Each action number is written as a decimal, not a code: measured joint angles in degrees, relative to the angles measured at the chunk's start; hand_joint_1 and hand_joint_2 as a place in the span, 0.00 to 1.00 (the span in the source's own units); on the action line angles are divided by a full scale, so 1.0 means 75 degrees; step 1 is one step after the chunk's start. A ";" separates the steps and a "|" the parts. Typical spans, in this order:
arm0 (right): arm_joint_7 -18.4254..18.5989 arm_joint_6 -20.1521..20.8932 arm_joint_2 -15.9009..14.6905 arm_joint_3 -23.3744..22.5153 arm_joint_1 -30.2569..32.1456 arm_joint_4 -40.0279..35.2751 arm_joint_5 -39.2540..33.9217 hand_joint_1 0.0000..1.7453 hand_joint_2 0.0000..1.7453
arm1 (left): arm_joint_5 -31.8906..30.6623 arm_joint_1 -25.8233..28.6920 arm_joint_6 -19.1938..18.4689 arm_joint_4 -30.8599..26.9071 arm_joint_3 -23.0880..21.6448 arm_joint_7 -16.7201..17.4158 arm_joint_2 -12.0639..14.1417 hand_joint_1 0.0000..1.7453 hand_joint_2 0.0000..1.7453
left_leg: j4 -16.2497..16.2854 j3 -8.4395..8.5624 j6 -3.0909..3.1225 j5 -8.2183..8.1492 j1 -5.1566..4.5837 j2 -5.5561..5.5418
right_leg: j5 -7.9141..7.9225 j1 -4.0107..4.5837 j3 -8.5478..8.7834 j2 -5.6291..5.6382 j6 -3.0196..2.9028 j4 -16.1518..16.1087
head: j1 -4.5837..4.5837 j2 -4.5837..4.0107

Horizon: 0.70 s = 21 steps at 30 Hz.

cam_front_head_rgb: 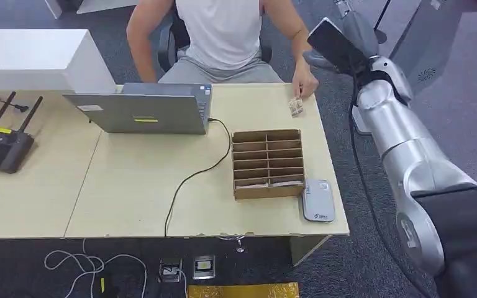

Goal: Pass the card to the sensor for recognition and then transmit it.

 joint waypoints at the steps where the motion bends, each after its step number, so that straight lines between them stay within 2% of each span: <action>1: 0.0006 0.0085 0.0000 -0.0052 0.0050 -0.0160 -0.0096 0.00 1.00 | 0.0017 0.0024 0.0008 0.0000 0.0006 -0.0018 -0.0006 0.00 0.00 | 0.0000 0.0000 0.0000 0.0000 0.0000 0.0000 | 0.0000 0.0000 0.0000 -0.0001 0.0000 0.0000 | 0.0000 0.0000; 4: 0.0090 0.0438 0.0000 -0.0160 0.0250 -0.0686 -0.0508 0.00 1.00 | 0.0102 0.0082 0.0050 0.0000 0.0029 -0.0061 -0.0009 0.00 0.00 | 0.0000 0.0003 0.0000 0.0000 0.0000 0.0000 | 0.0000 0.0000 0.0001 0.0003 0.0000 -0.0001 | 0.0000 0.0000; 9: 0.0557 0.1365 -0.0155 -0.0260 0.0936 -0.1905 -0.1470 0.00 1.00 | 0.0227 0.0164 0.0079 0.0006 0.0102 -0.0175 -0.0003 0.00 0.00 | 0.0002 0.0012 0.0000 0.0000 0.0000 0.0003 | 0.0000 0.0000 0.0000 0.0006 0.0000 -0.0003 | -0.0003 0.0000; 13: 0.0979 0.1962 -0.0469 -0.0318 0.1760 -0.3467 -0.2216 0.00 1.00 | 0.0259 0.0230 0.0073 0.0006 0.0195 -0.0187 0.0003 0.00 0.00 | 0.0001 0.0005 0.0000 -0.0001 0.0000 0.0001 | 0.0000 0.0000 -0.0001 0.0004 -0.0001 -0.0004 | -0.0003 0.0000; 16: 0.1187 0.2298 -0.0647 -0.0440 0.2059 -0.3959 -0.2615 0.00 1.00 | 0.0283 0.0234 0.0064 0.0006 0.0207 -0.0184 0.0006 0.00 0.00 | 0.0003 0.0024 -0.0003 -0.0004 0.0000 0.0012 | -0.0001 0.0001 -0.0005 0.0013 -0.0001 -0.0009 | -0.0006 0.0000; 21: 0.1843 0.3350 -0.1139 -0.0821 0.3504 -0.5610 -0.3979 0.00 1.00 | 0.0329 0.0276 0.0049 0.0006 0.0262 -0.0187 0.0006 0.00 0.00 | 0.0001 0.0028 -0.0008 -0.0019 0.0001 0.0011 | -0.0006 0.0000 0.0016 0.0007 -0.0006 -0.0010 | -0.0006 0.0000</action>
